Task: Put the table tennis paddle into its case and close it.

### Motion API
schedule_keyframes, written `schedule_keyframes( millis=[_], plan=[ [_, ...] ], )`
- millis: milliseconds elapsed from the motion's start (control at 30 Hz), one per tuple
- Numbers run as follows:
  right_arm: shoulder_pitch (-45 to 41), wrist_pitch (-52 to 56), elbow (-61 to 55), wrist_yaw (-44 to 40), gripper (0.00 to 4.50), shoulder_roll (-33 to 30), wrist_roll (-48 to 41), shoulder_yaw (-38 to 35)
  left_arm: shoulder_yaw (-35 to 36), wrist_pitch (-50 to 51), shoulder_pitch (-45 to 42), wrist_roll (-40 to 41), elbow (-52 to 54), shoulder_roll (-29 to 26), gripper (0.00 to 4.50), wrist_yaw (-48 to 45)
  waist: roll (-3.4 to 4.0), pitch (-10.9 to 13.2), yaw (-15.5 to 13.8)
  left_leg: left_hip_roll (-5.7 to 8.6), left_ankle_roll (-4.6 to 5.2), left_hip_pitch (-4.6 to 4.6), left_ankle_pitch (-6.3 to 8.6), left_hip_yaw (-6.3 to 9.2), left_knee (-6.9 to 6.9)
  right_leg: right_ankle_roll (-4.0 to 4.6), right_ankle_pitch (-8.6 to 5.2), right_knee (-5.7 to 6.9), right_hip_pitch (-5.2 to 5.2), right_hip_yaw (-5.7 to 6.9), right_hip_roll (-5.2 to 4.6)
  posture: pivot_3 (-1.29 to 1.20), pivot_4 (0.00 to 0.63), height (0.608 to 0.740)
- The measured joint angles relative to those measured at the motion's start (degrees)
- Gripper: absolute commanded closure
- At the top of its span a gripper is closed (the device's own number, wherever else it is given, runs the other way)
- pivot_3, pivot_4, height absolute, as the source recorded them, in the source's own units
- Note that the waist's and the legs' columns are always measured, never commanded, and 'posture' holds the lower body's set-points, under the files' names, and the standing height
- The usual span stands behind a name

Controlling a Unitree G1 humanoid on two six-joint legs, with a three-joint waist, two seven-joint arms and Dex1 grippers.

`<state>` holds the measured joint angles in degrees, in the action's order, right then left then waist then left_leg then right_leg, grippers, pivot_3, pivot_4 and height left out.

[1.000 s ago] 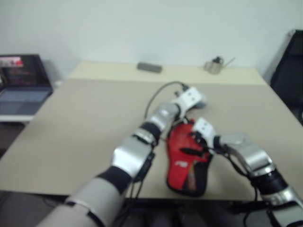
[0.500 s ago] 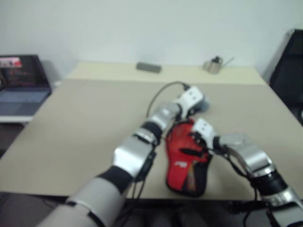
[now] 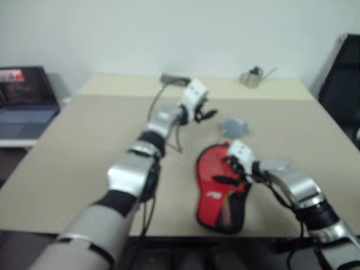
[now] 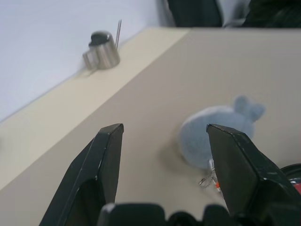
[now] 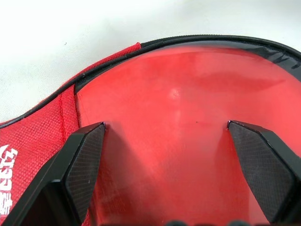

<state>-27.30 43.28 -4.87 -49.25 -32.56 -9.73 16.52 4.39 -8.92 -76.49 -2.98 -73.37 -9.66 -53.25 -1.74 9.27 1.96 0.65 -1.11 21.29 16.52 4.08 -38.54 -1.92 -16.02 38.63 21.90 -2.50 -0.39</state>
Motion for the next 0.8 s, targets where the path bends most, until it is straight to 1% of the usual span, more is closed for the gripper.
schedule_keyframes(
  millis=[100, 167, 300, 367, 467, 567, 733, 800],
  plan=[
    [-0.4, 0.43, 0.27, -0.34, 0.0, 0.04, -0.11, -0.01, 0.18, 1.45, 4.54, 3.1, 5.0, -2.6, 1.45, -10.07, 0.03, -0.01, 0.02, 0.0, 0.0, -0.03, 0.0, 0.0, 0.0, 0.03, -0.01, 0.02, -0.01, -0.01, 0.01, 0.0, 0.15, 0.74],
    [-0.7, 1.08, 0.2, -0.42, 0.0, 0.11, -0.56, -0.03, -0.12, 3.42, 10.61, 4.91, 11.27, -5.29, 1.45, -15.05, 0.07, 0.0, 0.18, -0.04, 0.0, -0.05, 0.0, -0.01, 0.04, 0.12, -0.05, 0.08, 0.02, -0.04, -0.01, 0.0, 0.15, 0.74],
    [-0.8, 2.39, -0.71, -1.09, 0.0, -0.66, -1.08, -0.89, -0.8, 8.59, 20.5, 6.99, 23.69, -9.5, 1.45, -18.01, 0.06, 0.0, -0.1, -0.08, 0.0, 0.15, 0.0, 0.12, 0.03, 0.22, -0.1, 0.14, 0.2, 0.04, -0.02, 0.0, 0.15, 0.74],
    [-0.7, 4.12, -2.06, -1.33, 0.0, -0.81, -2.44, -2.17, -1.32, 12.02, 25.13, 8.49, 31.91, -11.38, 1.45, -18.84, 0.08, 0.02, -0.27, -0.08, 0.0, 0.38, 0.0, 0.23, -0.08, 0.23, -0.1, 0.16, 0.34, 0.01, -0.06, 0.0, 0.15, 0.74],
    [-0.2, 7.52, -4.67, -2.26, 0.0, -0.99, -5.82, -4.09, -1.29, 15.68, 28.03, 10.15, 38.73, -13.34, 1.45, -18.5, 0.14, 0.13, -0.44, -0.07, 0.0, 0.59, 0.0, 0.38, -0.19, 0.24, -0.1, 0.15, 0.42, 0.07, -0.1, 0.0, 0.15, 0.74],
    [-0.09, 10.34, -7.83, -3.36, 0.0, -0.83, -10.36, -6.17, -1.36, 18.46, 28.96, 12.16, 43.9, -13.78, 1.45, -17.87, 0.42, 0.38, -0.49, 0.03, 0.0, 0.64, 0.0, 0.38, -0.21, 0.24, -0.1, 0.14, 0.42, 0.08, -0.2, 0.0, 0.15, 0.74],
    [-1.04, 12.17, -12.44, -3.6, 0.0, -2.53, -16.53, -13.13, -2.26, 21.1, 30.28, 15.0, 48.33, -13.79, 1.45, -17.84, 0.5, 0.48, -0.39, 0.03, 0.01, 0.65, 0.0, 0.37, -0.18, 0.25, -0.11, 0.09, 0.43, 0.1, -0.2, 0.0, 0.15, 0.74],
    [-1.01, 13.84, -14.78, -3.53, 0.0, -3.4, -19.54, -15.99, -3.68, 22.35, 31.11, 16.38, 50.71, -13.77, 1.45, -19.32, 0.52, 0.57, -0.37, 0.03, 0.01, 0.67, 0.0, 0.37, -0.17, 0.26, -0.11, 0.09, 0.43, 0.09, -0.2, 0.0, 0.15, 0.74]
  ],
)
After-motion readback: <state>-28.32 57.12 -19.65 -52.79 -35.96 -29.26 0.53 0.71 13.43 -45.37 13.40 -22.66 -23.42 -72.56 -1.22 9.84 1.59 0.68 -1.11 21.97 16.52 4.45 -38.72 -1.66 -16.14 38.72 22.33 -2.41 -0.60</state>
